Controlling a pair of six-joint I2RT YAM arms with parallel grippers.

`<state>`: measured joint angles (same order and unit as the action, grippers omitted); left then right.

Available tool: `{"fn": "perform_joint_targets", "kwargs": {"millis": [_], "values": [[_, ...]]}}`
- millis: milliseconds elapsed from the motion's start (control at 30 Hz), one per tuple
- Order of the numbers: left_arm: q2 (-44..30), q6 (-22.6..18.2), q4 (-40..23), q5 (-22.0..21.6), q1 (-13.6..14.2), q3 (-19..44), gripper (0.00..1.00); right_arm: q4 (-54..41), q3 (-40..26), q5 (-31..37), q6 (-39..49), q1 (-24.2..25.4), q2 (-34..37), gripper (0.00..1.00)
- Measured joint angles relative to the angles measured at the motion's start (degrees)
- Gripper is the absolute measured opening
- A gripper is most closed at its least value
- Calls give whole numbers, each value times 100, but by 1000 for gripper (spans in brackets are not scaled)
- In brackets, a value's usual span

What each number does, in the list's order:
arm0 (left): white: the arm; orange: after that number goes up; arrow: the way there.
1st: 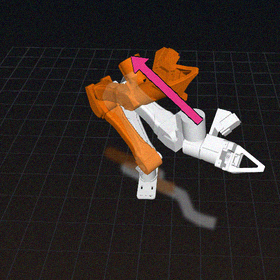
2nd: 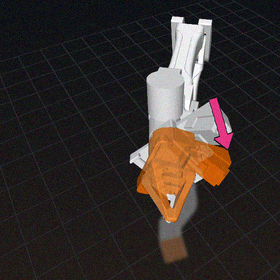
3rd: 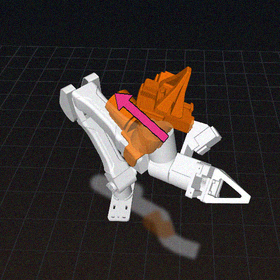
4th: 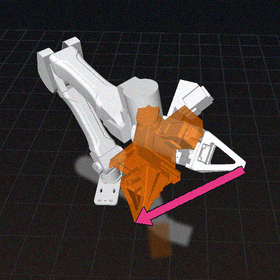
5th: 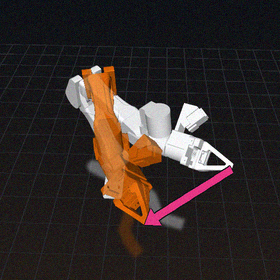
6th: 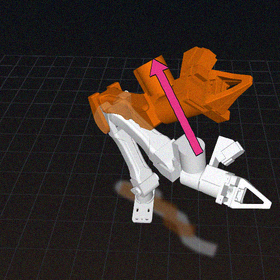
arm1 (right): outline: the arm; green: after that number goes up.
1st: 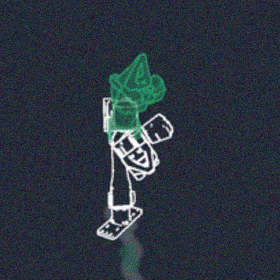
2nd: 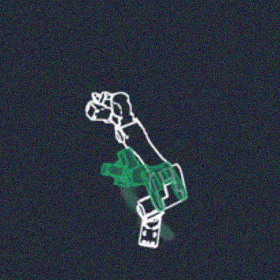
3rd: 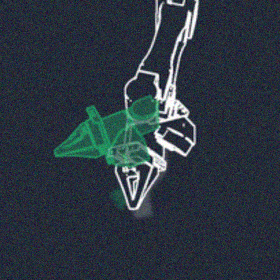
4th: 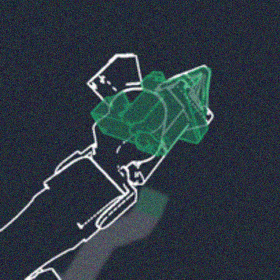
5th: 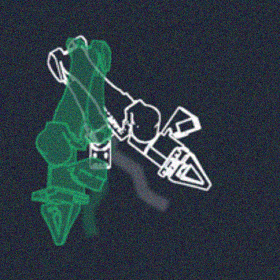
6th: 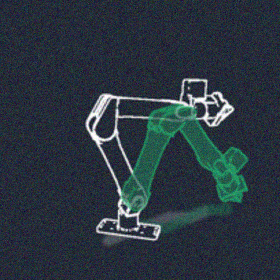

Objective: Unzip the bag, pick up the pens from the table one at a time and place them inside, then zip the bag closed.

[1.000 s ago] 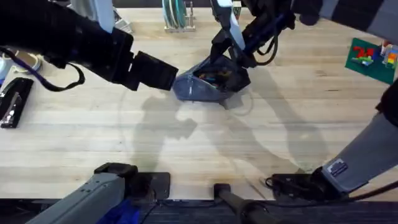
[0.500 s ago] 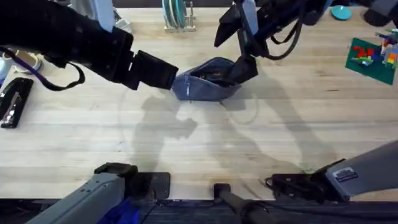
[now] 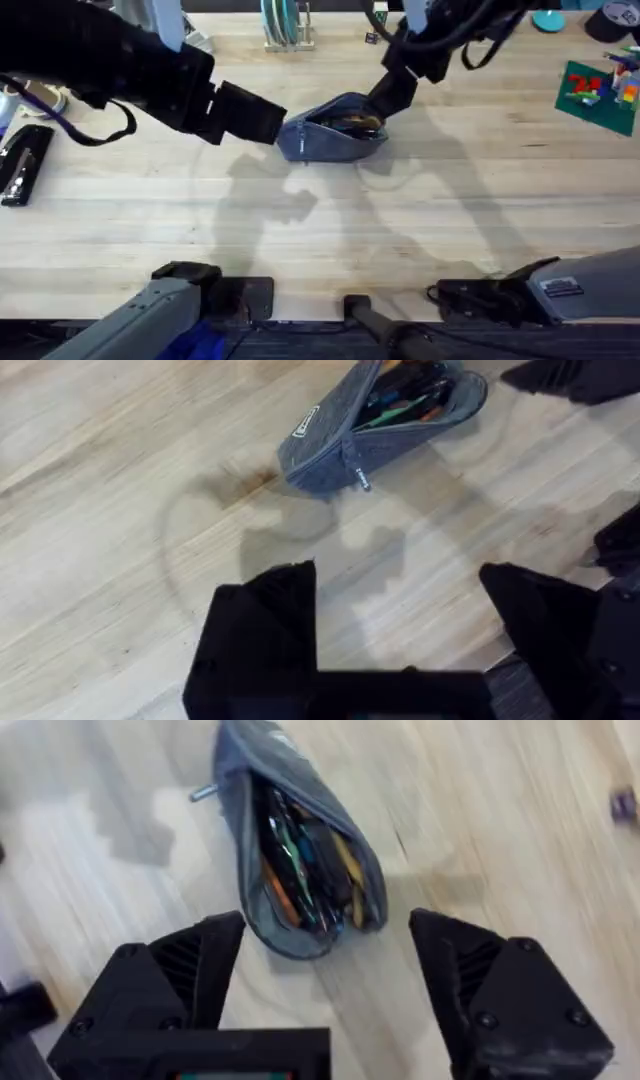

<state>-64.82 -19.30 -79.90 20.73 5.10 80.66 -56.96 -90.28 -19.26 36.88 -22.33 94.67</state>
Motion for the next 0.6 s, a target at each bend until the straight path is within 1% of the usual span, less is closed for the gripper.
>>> {"fn": "perform_joint_targets", "kwargs": {"millis": [167, 300, 467, 600], "values": [[64, -93, 2, 0, 0, 0, 995, -76, 0, 500, -880, 0, -215, 997], [325, -157, 31, 0, 0, 0, 995, -228, 0, 774, -1476, 0, -326, 998], [653, -176, 22, -10, 0, 0, 995, -656, 0, 1237, -2238, 0, -354, 998], [719, -178, 20, -78, 0, 0, 995, -1040, 0, 1391, -2756, 0, -356, 997]]}}
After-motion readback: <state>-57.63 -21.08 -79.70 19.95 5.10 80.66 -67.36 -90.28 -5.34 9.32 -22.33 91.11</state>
